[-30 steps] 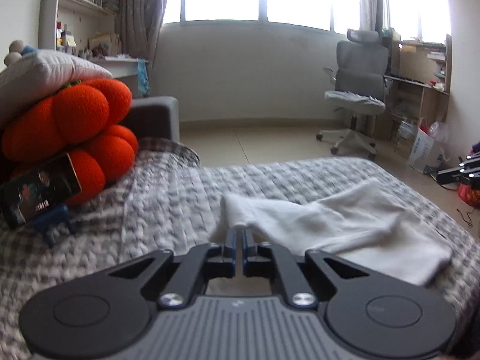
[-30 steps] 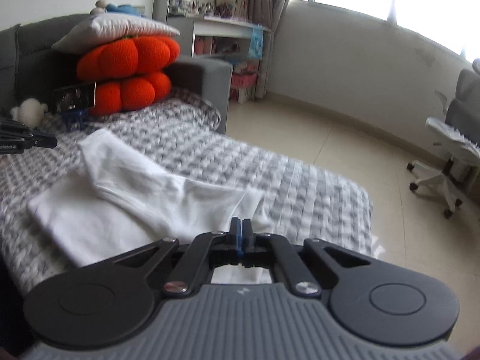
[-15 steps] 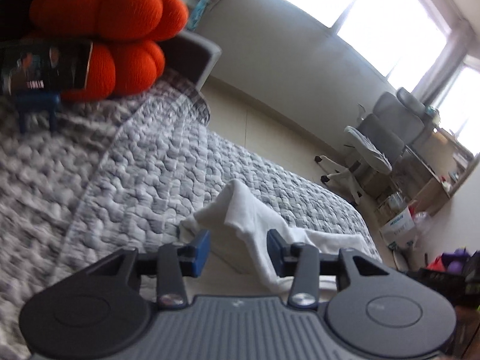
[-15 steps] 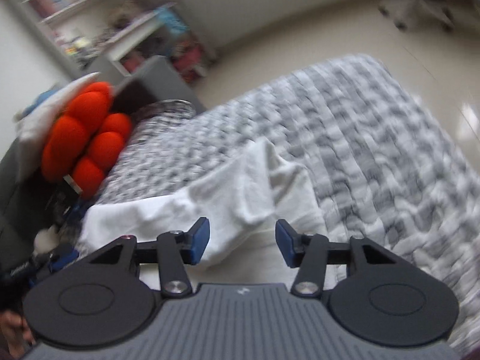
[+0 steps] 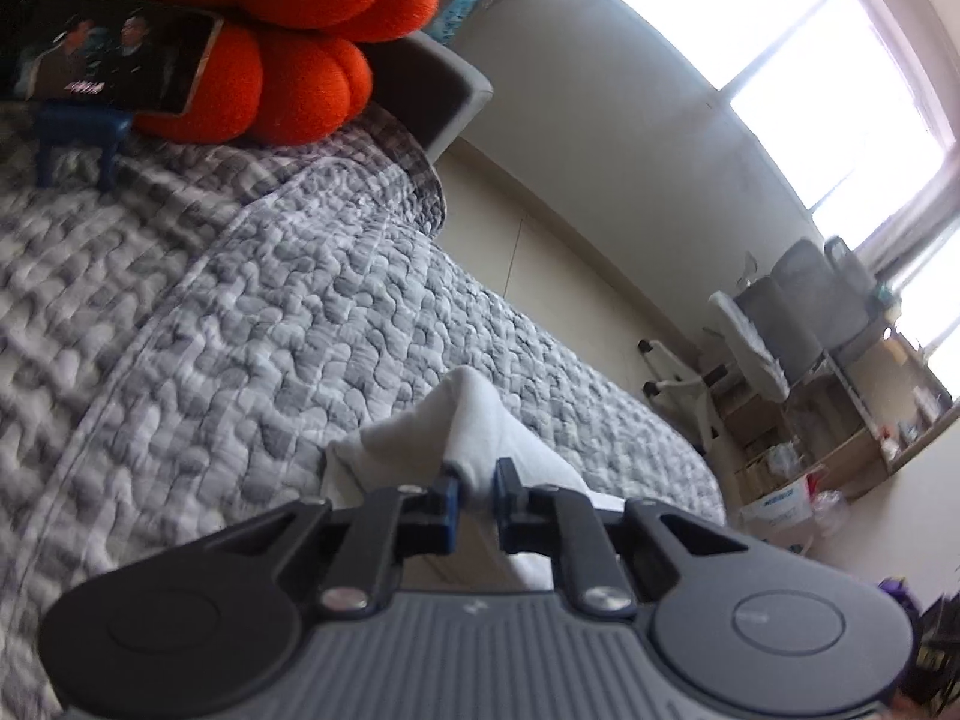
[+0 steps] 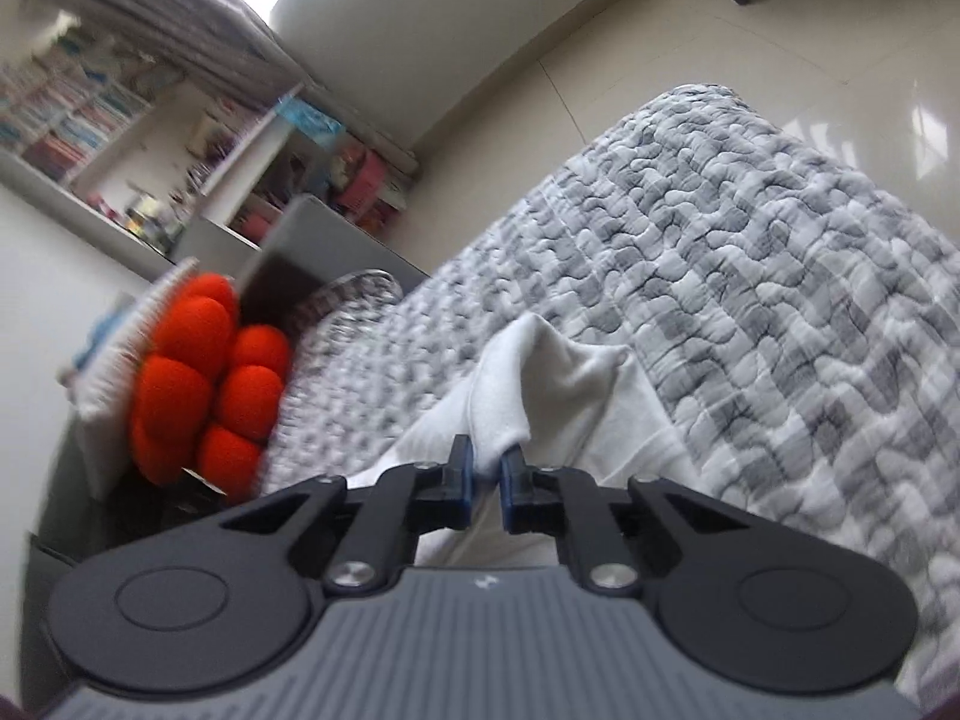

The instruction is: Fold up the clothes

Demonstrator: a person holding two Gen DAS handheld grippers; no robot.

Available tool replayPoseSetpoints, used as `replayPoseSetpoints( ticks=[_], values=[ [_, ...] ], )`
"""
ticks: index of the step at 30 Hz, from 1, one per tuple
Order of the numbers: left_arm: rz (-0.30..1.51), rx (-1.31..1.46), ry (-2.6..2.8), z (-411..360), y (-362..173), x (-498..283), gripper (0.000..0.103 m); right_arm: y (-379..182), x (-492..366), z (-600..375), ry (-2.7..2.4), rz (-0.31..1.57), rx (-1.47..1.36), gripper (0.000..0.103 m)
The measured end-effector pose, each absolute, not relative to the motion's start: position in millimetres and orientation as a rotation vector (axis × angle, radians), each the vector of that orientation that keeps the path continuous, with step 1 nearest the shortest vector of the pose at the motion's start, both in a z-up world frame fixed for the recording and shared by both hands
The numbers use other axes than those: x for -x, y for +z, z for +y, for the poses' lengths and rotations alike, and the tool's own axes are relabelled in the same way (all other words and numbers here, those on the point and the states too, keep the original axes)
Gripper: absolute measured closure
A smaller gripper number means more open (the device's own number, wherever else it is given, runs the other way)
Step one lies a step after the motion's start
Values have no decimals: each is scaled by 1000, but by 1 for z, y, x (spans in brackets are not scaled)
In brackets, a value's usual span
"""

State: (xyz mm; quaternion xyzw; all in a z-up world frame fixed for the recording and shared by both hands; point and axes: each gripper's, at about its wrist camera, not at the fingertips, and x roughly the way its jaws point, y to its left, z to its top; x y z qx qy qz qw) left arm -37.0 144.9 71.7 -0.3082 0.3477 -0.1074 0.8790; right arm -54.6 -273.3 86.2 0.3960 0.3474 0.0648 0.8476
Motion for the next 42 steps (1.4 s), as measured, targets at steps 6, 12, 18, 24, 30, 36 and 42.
replayPoseSetpoints(
  ticks=[6, 12, 18, 24, 30, 36, 42],
  values=[
    [723, 637, -208, 147, 76, 72, 92, 91, 88, -279, 140, 740, -837, 92],
    [747, 607, -182, 145, 64, 92, 92, 78, 107, -271, 116, 795, -808, 92],
    [804, 563, -139, 141, 45, 105, 92, 69, 114, -263, 82, 851, -755, 92],
    [812, 543, -129, 140, 39, 109, 92, 67, 115, -260, 67, 877, -713, 92],
    [819, 490, -125, 137, 26, 104, 91, 64, 114, -250, 43, 898, -642, 92],
    [803, 475, -159, 138, 27, 112, 90, 63, 115, -249, 39, 887, -615, 92],
    [813, 468, -180, 141, 26, 112, 83, 66, 111, -243, 37, 918, -527, 88]
  ],
)
